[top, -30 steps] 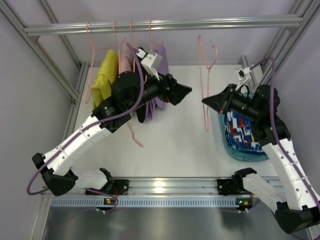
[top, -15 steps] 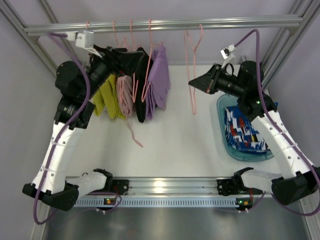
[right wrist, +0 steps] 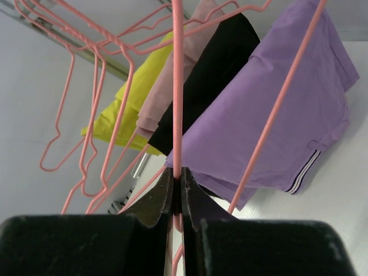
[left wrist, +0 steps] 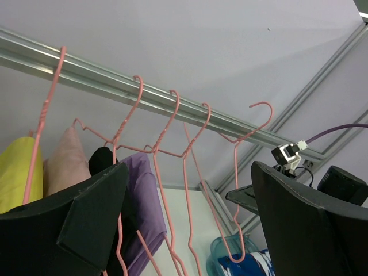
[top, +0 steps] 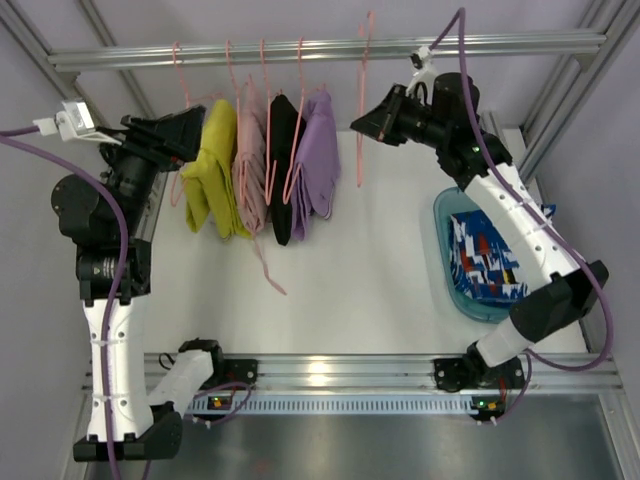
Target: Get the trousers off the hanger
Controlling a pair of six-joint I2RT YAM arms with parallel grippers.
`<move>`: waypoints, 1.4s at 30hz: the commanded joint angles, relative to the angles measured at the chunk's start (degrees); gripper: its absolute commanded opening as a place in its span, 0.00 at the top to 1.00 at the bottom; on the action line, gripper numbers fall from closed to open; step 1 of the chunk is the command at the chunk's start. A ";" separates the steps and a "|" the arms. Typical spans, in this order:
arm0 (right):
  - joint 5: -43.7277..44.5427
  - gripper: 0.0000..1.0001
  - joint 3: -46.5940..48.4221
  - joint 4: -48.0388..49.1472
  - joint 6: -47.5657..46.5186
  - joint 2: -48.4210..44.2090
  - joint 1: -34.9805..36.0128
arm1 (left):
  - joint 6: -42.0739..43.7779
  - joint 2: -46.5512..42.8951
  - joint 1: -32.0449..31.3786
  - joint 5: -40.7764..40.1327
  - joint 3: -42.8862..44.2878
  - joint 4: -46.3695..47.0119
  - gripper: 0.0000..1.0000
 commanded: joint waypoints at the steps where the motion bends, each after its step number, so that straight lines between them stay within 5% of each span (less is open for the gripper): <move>1: 2.98 1.00 5.90 -1.06 -2.12 2.56 3.06 | -1.85 -2.24 1.84 0.85 -0.71 1.02 0.06; 13: 4.30 0.99 3.98 0.00 -1.86 6.17 6.14 | -3.78 -3.47 3.16 0.15 -2.38 0.13 0.07; 15: 4.13 0.80 3.19 0.08 -1.86 5.99 5.97 | -4.14 -3.47 3.25 0.41 -2.47 0.13 0.07; 20: 4.57 0.54 1.52 -0.26 -2.21 3.37 5.79 | -3.70 -3.30 3.25 0.50 -2.73 0.13 0.07; 32: 10.37 0.11 -10.07 -0.27 -5.11 -15.69 1.13 | -6.41 0.92 3.16 2.87 -2.64 -0.13 0.10; 36: 9.84 0.01 -10.18 1.40 -4.94 -19.14 1.22 | -8.27 2.15 3.16 2.69 -2.56 0.13 0.11; 42: 7.56 0.01 -3.77 4.92 -2.30 -16.25 2.18 | -9.06 2.77 3.16 2.08 -2.21 1.54 0.11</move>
